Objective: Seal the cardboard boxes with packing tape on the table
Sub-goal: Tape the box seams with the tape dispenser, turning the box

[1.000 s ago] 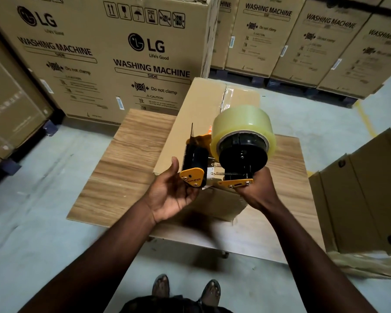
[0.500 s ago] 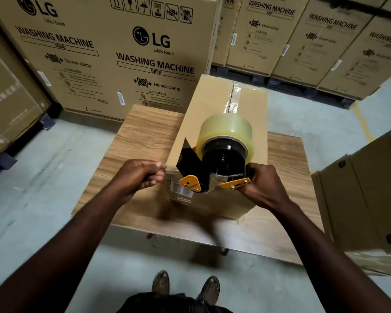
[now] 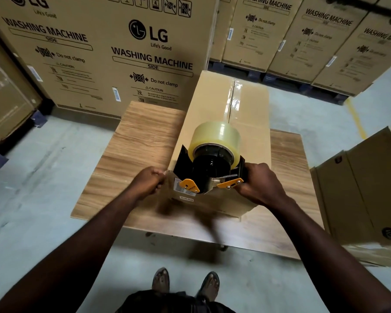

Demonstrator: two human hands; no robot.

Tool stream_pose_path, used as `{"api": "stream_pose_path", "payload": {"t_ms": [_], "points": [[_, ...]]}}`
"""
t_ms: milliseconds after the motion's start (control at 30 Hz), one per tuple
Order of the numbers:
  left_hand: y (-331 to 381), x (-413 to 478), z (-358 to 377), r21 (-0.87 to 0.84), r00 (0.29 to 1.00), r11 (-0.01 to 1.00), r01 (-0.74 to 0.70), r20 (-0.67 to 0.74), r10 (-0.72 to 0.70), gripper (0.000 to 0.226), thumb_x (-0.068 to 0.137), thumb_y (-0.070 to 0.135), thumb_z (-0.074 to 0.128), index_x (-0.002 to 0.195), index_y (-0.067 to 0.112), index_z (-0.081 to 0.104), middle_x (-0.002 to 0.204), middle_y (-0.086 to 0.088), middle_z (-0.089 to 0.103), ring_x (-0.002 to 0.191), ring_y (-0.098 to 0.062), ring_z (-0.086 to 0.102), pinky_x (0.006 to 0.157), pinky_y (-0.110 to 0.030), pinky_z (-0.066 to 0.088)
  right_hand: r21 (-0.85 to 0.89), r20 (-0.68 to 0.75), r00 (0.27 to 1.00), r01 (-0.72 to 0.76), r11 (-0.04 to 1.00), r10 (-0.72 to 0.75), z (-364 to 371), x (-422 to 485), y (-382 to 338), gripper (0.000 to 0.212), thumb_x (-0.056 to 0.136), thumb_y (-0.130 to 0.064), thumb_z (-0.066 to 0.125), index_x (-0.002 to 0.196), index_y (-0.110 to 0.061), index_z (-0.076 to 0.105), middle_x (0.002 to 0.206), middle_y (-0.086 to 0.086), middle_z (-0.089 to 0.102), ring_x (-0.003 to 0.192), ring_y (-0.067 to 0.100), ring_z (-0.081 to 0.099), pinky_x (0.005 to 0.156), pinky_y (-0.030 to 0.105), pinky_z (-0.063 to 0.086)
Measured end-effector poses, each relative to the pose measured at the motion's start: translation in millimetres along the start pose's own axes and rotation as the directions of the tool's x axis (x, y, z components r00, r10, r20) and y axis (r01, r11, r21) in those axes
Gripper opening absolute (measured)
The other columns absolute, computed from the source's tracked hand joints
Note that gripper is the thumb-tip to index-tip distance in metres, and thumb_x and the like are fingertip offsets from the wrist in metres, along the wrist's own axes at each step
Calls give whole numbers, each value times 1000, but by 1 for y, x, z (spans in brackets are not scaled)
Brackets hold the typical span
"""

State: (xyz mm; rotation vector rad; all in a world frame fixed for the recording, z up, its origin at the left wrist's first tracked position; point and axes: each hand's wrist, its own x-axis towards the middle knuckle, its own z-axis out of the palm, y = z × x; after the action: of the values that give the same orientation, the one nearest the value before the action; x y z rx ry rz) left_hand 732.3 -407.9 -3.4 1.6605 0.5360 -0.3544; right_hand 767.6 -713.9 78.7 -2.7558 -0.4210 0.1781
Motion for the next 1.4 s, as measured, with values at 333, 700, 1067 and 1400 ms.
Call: {"api": "stream_pose_path", "payload": {"t_ms": [333, 700, 1067, 1400], "points": [[-16, 9, 16, -471, 998, 880, 56, -4, -66, 29, 104, 41, 49, 112, 16, 61, 78, 5, 57, 64, -8, 46, 58, -25, 33, -30, 22, 999, 31, 999, -31, -1, -1, -2, 16, 81, -36, 72, 80, -29, 57, 79, 8, 69, 72, 35, 61, 56, 30, 33], [17, 2, 20, -73, 940, 949, -308, -174, 292, 15, 95, 10, 65, 95, 25, 62, 95, -2, 62, 84, -8, 58, 80, -25, 49, 101, 276, 954, 89, 991, -114, -8, 13, 7, 23, 86, -37, 74, 72, -21, 65, 67, -2, 65, 64, 18, 58, 59, 32, 43], [16, -1, 26, 246, 840, 880, -407, -278, 467, 15, 87, 16, 76, 92, 25, 65, 99, 2, 68, 76, -2, 59, 75, -22, 48, 62, 127, 988, 81, 995, -88, -28, -30, 92, 26, 80, -42, 75, 65, -24, 64, 59, -3, 63, 59, 21, 59, 52, 33, 38], [12, -38, 125, 705, 633, 243, -666, 361, 685, 60, 85, 17, 60, 145, 17, 51, 156, 1, 43, 146, -20, 36, 123, -48, 15, 153, 99, 989, 92, 984, -108, -24, -43, 135, 37, 68, -57, 49, 72, -22, 63, 63, -8, 61, 63, 22, 59, 59, 45, 50]]}}
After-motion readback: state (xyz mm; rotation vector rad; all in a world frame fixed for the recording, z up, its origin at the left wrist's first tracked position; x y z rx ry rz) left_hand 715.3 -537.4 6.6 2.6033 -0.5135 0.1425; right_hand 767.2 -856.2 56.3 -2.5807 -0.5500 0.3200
